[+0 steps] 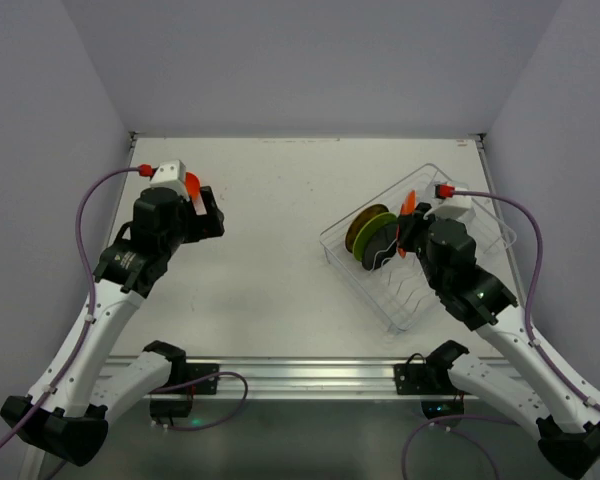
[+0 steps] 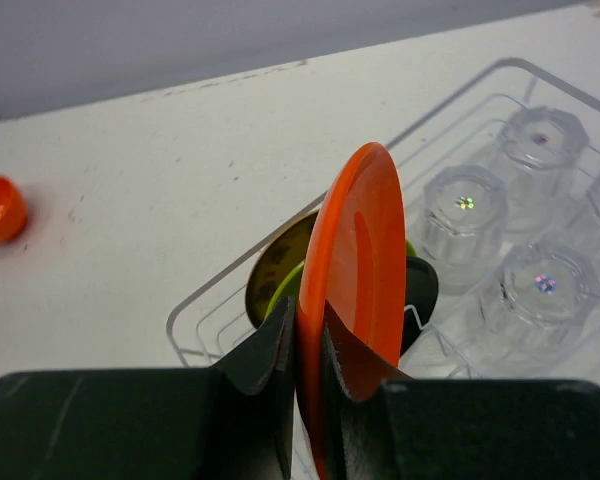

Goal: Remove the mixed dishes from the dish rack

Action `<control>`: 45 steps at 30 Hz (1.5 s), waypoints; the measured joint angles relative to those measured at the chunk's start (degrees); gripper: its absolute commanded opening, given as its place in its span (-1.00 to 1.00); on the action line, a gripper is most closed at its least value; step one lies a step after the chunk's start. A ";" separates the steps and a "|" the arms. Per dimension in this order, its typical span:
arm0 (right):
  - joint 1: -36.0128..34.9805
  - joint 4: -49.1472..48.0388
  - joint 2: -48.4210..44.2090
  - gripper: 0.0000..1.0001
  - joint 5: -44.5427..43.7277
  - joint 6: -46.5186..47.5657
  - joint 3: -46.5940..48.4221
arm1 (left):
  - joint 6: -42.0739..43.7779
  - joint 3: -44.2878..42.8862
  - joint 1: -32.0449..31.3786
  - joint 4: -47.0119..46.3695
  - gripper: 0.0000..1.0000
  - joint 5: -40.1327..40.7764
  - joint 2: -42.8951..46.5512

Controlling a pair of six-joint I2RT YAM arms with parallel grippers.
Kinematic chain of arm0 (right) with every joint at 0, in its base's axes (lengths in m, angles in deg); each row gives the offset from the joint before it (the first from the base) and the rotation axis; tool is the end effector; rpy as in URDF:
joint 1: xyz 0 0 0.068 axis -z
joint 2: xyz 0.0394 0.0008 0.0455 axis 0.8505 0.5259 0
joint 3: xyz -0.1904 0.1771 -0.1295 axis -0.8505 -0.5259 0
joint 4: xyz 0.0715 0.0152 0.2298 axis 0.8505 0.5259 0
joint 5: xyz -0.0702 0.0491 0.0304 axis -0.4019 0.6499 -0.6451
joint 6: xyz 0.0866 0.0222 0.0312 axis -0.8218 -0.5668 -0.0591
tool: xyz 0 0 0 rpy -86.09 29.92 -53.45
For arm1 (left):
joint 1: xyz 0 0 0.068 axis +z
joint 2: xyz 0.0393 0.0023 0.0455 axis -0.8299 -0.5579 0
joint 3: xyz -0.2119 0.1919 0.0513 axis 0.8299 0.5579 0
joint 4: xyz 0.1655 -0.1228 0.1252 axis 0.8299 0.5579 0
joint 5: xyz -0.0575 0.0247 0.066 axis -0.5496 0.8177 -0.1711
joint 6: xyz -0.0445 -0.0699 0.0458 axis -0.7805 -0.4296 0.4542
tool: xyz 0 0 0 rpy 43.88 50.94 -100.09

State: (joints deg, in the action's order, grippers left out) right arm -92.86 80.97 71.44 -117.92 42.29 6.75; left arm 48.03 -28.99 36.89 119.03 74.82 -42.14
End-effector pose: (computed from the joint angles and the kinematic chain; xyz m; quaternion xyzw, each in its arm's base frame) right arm 0.1715 0.0626 0.3469 0.1241 0.7729 0.1122 0.6121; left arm 0.1944 -0.0484 0.3311 -0.0856 0.8683 -0.0882 0.4806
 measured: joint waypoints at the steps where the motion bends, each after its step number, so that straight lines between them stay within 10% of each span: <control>1: -0.07 -0.52 -0.37 -1.00 2.93 3.54 0.00 | -0.44 -1.92 0.00 -0.24 1.00 -1.14 0.00; 9: -19.80 -7.28 -4.07 -1.00 16.94 37.88 -4.04 | -9.84 -18.67 0.00 -4.39 1.00 -22.58 -10.84; 16: -30.21 -11.85 -0.37 -1.00 18.58 60.46 -6.49 | -20.79 -14.27 -0.61 -12.50 1.00 -40.28 -17.79; 31: -33.46 -33.44 9.46 -1.00 19.34 80.50 -10.38 | -24.35 -6.25 -6.84 -16.28 0.65 -39.71 -14.80; 40: -33.68 -41.88 18.58 -1.00 16.28 86.53 -11.04 | -25.35 -4.04 -7.48 -17.59 -1.00 -38.25 -14.82; 44: -34.14 -44.74 21.66 -1.00 15.56 88.43 -11.96 | -26.99 -2.36 -7.08 -17.53 -1.00 -36.02 -15.32; 45: -34.14 -45.16 22.01 -0.46 15.54 88.37 -12.24 | -27.30 -1.90 -7.06 -17.55 -1.00 -35.78 -15.43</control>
State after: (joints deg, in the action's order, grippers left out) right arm -127.00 35.81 93.45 -102.38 130.66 -5.49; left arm 20.73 -30.89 29.83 101.47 39.04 -57.57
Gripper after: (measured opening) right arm 0.131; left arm 0.053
